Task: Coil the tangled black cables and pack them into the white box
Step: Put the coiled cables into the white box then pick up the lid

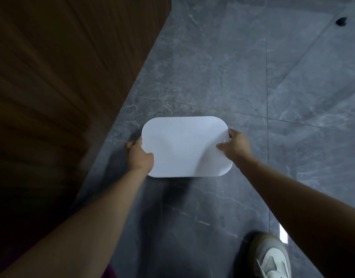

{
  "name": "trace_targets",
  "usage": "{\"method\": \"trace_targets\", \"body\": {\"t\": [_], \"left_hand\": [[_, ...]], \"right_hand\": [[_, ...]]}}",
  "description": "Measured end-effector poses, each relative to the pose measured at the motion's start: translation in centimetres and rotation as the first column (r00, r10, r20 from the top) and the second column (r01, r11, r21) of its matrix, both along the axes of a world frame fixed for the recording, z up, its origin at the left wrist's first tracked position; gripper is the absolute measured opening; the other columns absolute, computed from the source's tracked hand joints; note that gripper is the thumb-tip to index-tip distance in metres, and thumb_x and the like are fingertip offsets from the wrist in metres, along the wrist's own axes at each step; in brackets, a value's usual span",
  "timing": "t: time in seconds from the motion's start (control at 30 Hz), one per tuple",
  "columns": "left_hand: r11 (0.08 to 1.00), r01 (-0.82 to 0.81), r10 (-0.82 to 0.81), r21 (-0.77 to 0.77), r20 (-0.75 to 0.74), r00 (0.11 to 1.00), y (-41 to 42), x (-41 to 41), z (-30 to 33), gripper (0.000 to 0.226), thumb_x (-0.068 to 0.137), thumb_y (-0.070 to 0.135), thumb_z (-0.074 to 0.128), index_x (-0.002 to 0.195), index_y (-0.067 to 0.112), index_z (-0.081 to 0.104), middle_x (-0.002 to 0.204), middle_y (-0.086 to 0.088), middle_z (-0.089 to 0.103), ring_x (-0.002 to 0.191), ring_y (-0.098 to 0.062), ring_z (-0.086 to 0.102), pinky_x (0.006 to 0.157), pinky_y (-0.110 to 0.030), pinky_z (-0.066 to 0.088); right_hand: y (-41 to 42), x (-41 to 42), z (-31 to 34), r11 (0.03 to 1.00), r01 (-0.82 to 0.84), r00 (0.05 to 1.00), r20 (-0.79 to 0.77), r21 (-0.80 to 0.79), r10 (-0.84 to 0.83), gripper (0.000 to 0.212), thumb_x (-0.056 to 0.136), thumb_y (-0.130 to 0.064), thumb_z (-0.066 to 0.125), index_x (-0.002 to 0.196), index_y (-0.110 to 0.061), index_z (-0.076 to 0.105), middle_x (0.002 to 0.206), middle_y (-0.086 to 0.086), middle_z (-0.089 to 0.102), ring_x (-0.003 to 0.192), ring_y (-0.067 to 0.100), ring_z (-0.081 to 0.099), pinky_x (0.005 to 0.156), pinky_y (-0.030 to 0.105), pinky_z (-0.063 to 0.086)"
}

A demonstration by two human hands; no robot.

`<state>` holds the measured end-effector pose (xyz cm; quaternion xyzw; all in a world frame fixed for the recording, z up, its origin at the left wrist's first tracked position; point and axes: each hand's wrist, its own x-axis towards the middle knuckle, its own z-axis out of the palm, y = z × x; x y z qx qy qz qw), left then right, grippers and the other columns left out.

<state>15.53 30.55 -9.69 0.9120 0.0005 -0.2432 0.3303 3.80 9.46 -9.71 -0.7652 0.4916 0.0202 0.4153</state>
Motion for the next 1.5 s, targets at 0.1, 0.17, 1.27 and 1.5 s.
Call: {"method": "trace_targets", "body": {"t": [0.1, 0.17, 1.27, 1.5], "left_hand": [[1.000, 0.026, -0.025, -0.007, 0.009, 1.000, 0.0, -0.1, 0.0, 0.061, 0.091, 0.002, 0.054, 0.147, 0.007, 0.029, 0.147, -0.012, 0.024, 0.125, -0.031, 0.045, 0.108, -0.031, 0.033], [0.999, 0.043, -0.043, 0.002, 0.019, 0.999, 0.0, -0.1, -0.2, 0.061, 0.093, 0.004, 0.053, 0.148, 0.008, 0.028, 0.149, -0.010, 0.023, 0.127, -0.031, 0.044, 0.110, -0.032, 0.032], [0.452, 0.778, -0.891, 0.437, 0.177, 0.418, -1.3, -1.7, -0.1, 0.067, 0.092, 0.029, 0.056, 0.149, 0.034, 0.021, 0.155, 0.011, 0.018, 0.141, -0.013, 0.020, 0.110, -0.026, 0.019], [0.576, 0.588, -0.795, 0.568, 0.222, 0.565, -0.9, 3.0, 1.0, 0.057, 0.094, 0.002, 0.038, 0.146, 0.023, 0.031, 0.147, -0.003, 0.034, 0.131, -0.024, 0.037, 0.103, -0.033, 0.038]], "right_hand": [[-0.2, 0.2, 0.0, 1.000, -0.013, 1.000, -0.001, -0.006, 0.013, 0.042, 0.081, -0.011, 0.067, 0.122, -0.009, 0.056, 0.117, 0.013, 0.063, 0.106, 0.033, 0.059, 0.089, 0.039, 0.048], [-0.3, 0.3, 0.1, 1.000, -0.018, 1.000, -0.002, -0.006, 0.017, 0.043, 0.081, -0.012, 0.066, 0.122, -0.010, 0.055, 0.117, 0.012, 0.063, 0.106, 0.033, 0.059, 0.089, 0.038, 0.048], [-1.1, 0.3, 1.2, 0.748, -0.644, 0.751, -0.318, -0.162, 0.578, 0.091, 0.074, -0.034, 0.076, 0.147, -0.015, 0.025, 0.153, 0.005, 0.013, 0.136, 0.032, 0.017, 0.112, 0.041, 0.027], [0.9, 6.4, 0.4, 0.885, -0.441, 0.896, -0.126, -0.152, 0.425, 0.071, 0.078, -0.021, 0.074, 0.136, -0.001, 0.039, 0.149, 0.013, 0.016, 0.135, 0.032, 0.021, 0.112, 0.034, 0.026]]}}
